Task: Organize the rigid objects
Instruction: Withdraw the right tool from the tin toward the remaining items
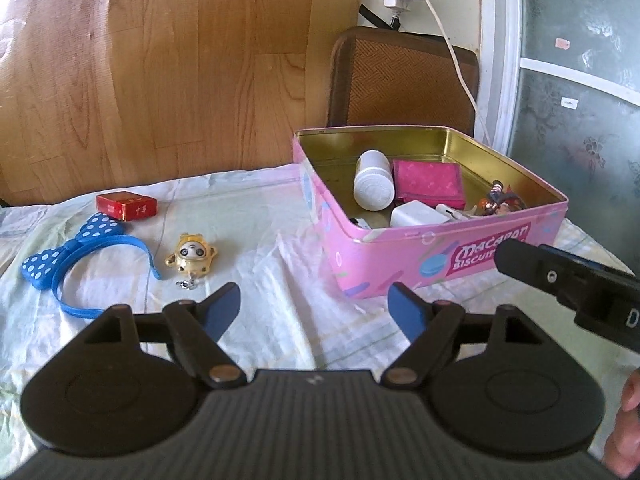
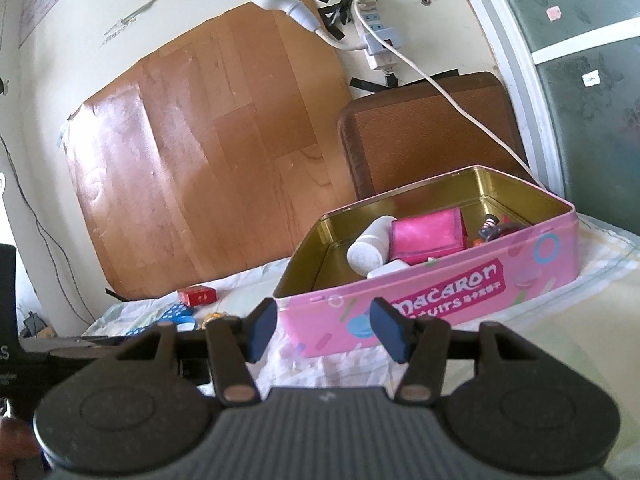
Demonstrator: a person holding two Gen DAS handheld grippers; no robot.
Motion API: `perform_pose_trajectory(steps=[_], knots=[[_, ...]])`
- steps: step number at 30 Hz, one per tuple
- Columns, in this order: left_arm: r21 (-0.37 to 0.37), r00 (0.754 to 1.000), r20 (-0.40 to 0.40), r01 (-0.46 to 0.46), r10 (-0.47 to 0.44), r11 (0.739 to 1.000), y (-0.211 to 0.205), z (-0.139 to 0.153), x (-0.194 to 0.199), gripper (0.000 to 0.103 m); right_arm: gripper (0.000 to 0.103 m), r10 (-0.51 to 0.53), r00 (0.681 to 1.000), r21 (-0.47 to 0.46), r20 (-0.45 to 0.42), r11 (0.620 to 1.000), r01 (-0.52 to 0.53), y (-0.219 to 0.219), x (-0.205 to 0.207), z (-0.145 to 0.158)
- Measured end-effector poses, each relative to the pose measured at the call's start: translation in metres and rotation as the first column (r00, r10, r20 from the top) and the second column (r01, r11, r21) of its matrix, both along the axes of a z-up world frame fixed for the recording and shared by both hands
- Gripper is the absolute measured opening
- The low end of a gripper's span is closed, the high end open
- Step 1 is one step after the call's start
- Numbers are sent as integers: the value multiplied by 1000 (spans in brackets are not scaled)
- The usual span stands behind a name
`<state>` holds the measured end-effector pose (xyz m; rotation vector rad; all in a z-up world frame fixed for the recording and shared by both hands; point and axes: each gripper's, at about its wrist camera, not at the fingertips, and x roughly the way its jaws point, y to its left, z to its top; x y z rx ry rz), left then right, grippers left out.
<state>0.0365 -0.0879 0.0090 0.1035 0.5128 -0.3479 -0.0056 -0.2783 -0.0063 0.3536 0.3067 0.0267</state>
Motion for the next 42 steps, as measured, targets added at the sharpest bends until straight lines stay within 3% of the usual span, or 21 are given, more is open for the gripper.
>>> perform_pose_trajectory(steps=[21,42], knots=[[5,999,-8,-47,48,999,24,-11,2,83,53,37,999,-31,-32,999,-38,21,5,-4],[-17,985,-47,-164,163,986,77,-32,23,83,53,110,988,-91,-104,989,-119,63,29,-13]])
